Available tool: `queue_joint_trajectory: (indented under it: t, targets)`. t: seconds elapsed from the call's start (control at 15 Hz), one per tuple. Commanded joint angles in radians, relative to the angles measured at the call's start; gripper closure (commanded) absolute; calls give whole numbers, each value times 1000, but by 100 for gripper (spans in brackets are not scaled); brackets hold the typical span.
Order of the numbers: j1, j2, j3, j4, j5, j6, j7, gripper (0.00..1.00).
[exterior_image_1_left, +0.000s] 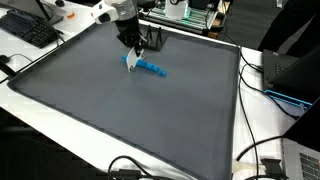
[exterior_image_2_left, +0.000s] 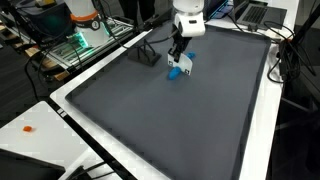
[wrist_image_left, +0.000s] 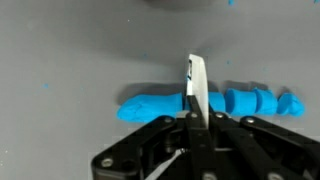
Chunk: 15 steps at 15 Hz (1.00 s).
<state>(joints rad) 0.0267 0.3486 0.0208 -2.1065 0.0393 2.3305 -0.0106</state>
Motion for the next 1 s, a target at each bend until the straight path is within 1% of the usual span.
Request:
queue_joint_trajectory:
  t: [0.0, 0.33, 0.73, 0.93]
  targets:
    - [-1, -17, 7, -29, 23, -69, 33, 99]
    - [0, -38, 2, -23, 25, -93, 64, 99]
    - [-3, -91, 0, -21, 30, -126, 82, 99]
    - [-7, -124, 2, -19, 61, -146, 91, 99]
